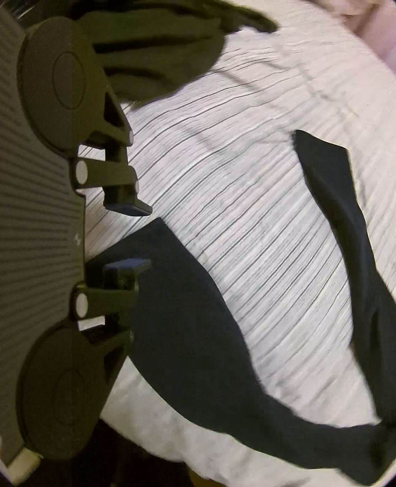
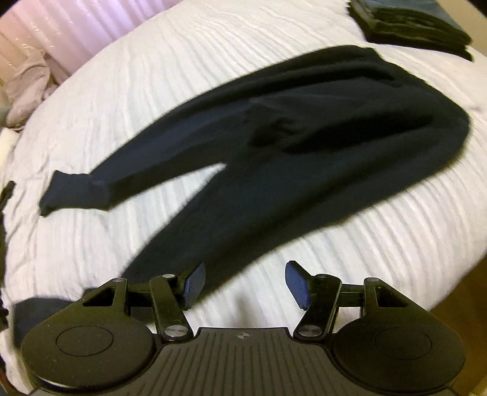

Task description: Fold clothes

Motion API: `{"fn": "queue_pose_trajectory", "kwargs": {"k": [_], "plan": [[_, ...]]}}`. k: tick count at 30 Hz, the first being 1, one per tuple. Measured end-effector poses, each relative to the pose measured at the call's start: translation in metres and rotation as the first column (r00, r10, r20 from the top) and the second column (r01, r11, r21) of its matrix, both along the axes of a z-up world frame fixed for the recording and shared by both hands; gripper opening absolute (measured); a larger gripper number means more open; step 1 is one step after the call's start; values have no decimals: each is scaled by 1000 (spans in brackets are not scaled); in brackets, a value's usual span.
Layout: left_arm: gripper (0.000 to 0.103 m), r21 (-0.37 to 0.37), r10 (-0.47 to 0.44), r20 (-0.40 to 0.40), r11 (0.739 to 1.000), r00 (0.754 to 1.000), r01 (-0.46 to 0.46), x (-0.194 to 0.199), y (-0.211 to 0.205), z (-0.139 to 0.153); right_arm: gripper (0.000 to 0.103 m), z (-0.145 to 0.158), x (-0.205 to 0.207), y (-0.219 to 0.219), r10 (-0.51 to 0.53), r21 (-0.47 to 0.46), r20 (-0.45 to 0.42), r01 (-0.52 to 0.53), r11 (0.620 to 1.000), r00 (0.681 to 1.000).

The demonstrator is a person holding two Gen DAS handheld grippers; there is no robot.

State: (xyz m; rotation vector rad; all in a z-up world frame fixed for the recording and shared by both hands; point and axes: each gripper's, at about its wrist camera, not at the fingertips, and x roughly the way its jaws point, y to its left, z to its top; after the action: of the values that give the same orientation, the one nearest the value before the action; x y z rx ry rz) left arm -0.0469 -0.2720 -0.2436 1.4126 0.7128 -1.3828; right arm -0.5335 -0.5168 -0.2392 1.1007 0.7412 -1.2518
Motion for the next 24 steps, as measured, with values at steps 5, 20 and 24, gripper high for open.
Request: {"fn": "queue_pose_trajectory", "kwargs": {"k": [5,20,24], "plan": [[39,-53,-275,87,959,958,280,-52,62,-21,62,-9,-24,13,-77,67,-32,78,995,997],[2,27,-399,270,913,876,408,-72,109,-70,62,-40,-61,-14,-214,57,18,213,975,977],[2,79,-277,113,960,954,269,-69,130,-31,62,-43,-113,-30,-297,-7,14,297,955,955]]}}
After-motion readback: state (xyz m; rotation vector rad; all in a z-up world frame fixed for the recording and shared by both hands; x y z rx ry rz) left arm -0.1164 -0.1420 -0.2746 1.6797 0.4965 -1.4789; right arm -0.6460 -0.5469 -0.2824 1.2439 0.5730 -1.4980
